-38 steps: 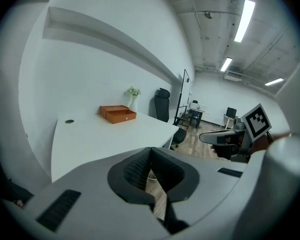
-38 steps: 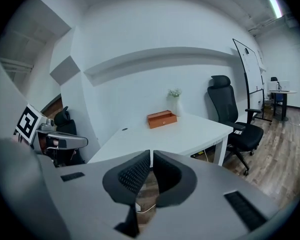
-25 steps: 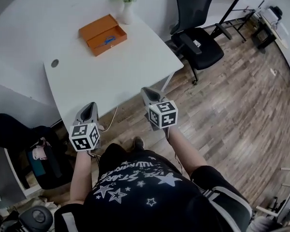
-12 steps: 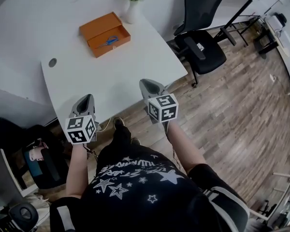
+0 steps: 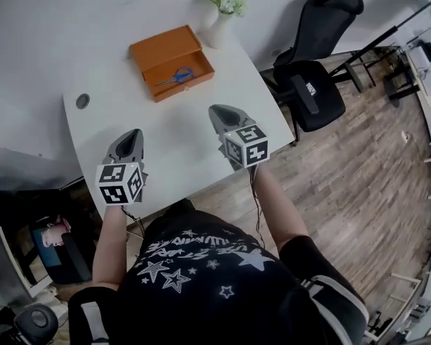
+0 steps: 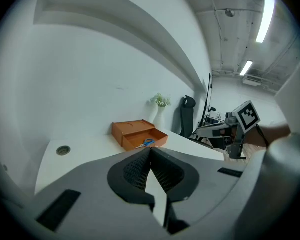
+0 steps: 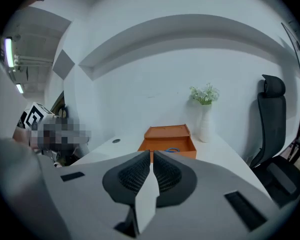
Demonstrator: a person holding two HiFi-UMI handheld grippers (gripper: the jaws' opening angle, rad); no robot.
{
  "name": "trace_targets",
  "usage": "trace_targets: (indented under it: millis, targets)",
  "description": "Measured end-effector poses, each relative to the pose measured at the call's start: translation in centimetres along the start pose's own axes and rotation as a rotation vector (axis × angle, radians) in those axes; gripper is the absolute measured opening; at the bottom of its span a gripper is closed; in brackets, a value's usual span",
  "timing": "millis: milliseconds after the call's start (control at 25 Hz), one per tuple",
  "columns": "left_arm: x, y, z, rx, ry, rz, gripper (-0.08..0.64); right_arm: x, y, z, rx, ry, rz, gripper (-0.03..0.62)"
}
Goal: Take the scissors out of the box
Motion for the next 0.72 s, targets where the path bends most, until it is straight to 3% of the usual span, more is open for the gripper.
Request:
trace_targets:
  millis: [440, 720]
  targets:
    - [-6.5, -5.9, -3.9, 0.037, 0.050, -0.026, 0.015, 4.7, -11.5, -5.0, -0.102, 0.085, 0.040, 0.051]
    - [-7.1, -7.4, -4.7, 0.022, 0.070, -0.067, 0.015, 7.3, -15.3, -7.2, -0.223, 0.167, -0.129, 0.051]
Point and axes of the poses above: the fingertips, and each gripper's own axes: y backward along the fingers, x to its right, z out of its underside, the point moved 9 cm from there along y, backward along the fingers, and after that the axes turned 2 degrees about -y, right-handed, at the moved point
